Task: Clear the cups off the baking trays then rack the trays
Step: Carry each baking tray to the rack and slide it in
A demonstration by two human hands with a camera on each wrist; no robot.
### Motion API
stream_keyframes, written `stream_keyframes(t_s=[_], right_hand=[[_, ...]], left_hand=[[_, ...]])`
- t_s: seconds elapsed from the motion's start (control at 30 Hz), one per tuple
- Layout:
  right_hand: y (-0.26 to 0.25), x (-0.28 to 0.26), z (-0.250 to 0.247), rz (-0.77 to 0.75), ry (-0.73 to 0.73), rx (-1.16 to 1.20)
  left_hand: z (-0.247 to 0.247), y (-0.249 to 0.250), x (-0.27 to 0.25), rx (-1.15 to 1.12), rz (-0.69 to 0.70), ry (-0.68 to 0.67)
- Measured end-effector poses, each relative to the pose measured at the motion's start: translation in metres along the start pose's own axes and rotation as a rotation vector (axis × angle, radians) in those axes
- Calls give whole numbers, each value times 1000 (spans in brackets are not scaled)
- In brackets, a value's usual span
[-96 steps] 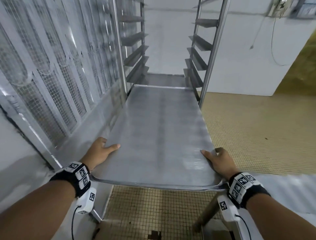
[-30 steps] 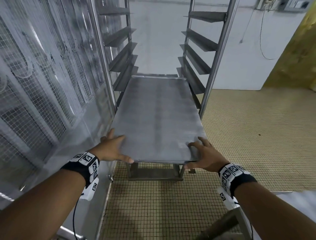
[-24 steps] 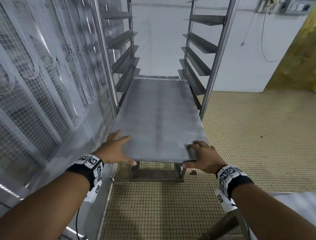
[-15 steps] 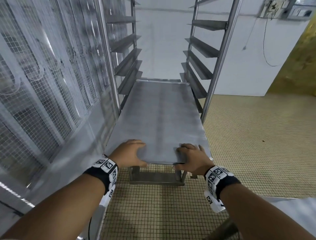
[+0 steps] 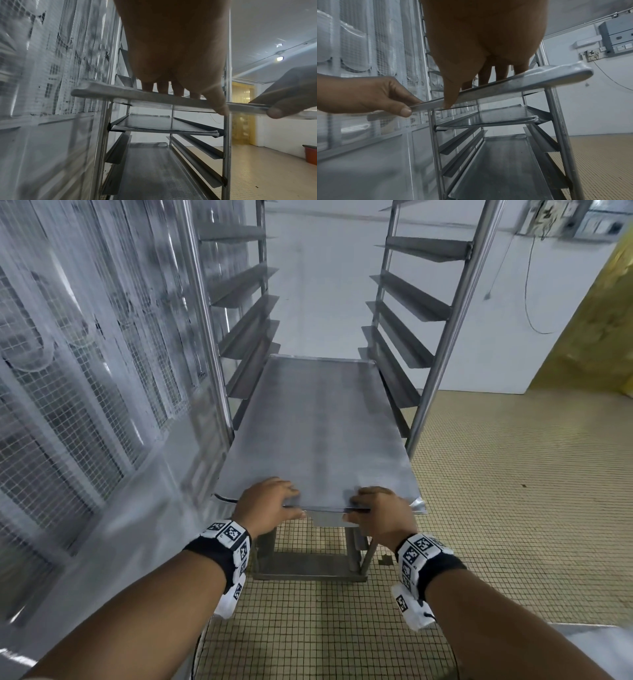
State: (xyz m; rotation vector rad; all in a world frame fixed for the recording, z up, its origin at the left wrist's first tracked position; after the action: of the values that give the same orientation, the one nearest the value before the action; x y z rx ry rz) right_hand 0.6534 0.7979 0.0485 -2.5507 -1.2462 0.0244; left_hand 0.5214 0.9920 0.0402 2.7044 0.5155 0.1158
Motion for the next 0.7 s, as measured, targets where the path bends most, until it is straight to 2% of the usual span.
stream_keyframes(t_s=[0.1,0.3,0.5,0.7], right_hand=[[7,23,5,41,19,-13],[23,74,20,137,-41,-73],[38,116,34,59,-176,-173],[53,148,38,108,-104,-94]], left_hand=[[1,-7,20,-37,7,11],[-4,-25,70,-46,54,3],[-7,-40,116,-34,85,-4],[-6,-45,152,-13,106,4]])
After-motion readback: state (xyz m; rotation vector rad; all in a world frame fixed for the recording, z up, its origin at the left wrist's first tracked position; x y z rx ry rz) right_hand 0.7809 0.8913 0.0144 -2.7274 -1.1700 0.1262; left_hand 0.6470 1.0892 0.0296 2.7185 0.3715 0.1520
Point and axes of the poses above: each hand's wrist, its own x-axis towards the middle knuckle, its own z-axis out of the palm, y = z × x, the point moved 6 cm from there along x, towards the middle knuckle, and after that the axes turned 1 degree about -x, right-handed, at the moved point
